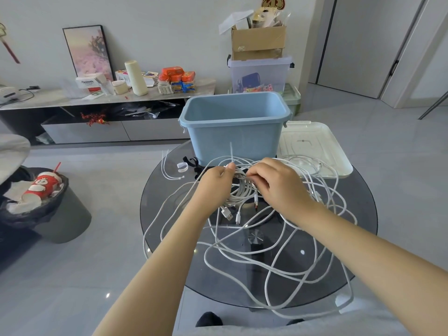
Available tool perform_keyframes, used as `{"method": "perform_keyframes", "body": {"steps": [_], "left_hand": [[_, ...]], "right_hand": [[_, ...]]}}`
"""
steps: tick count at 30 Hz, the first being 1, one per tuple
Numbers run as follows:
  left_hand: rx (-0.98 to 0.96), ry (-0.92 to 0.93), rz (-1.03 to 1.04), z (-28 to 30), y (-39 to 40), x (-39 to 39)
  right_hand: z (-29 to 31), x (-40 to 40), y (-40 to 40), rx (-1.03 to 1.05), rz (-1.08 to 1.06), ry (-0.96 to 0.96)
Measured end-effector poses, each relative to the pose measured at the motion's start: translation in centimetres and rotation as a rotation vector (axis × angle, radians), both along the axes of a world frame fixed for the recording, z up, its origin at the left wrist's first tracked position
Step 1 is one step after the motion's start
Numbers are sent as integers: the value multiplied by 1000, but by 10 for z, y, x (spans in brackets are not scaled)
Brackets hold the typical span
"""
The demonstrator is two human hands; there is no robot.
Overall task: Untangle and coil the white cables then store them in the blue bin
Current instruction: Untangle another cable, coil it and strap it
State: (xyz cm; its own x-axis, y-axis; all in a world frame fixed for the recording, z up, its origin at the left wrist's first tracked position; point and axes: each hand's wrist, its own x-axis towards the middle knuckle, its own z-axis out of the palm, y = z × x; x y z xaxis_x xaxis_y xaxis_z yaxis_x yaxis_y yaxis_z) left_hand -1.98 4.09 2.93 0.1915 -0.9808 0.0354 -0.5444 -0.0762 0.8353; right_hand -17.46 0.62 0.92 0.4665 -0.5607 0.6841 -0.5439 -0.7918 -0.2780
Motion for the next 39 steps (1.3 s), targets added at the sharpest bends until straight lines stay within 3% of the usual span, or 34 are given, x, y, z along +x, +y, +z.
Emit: {"method": "perform_keyframes", "body": {"steps": [5,10,21,29,35,39], "left_hand": [[-56,75,34,3,4,-9],[-97,-31,-8,6,10,-16],[-57,-137,-231,8,15,-2],[-131,-148,-231,6,17,-3],[-164,-65,-223,5,19,-1],[-160,-1,-250,2,18,0]], "right_hand": [[8,2,4,353,-30,-338],[19,5,9,670,13,-555],[35,4,16,930,98,-787],[35,5,17,948,108,-782],[32,5,4,899,-127,-883],[41,2,4,1173,231,-956]]}}
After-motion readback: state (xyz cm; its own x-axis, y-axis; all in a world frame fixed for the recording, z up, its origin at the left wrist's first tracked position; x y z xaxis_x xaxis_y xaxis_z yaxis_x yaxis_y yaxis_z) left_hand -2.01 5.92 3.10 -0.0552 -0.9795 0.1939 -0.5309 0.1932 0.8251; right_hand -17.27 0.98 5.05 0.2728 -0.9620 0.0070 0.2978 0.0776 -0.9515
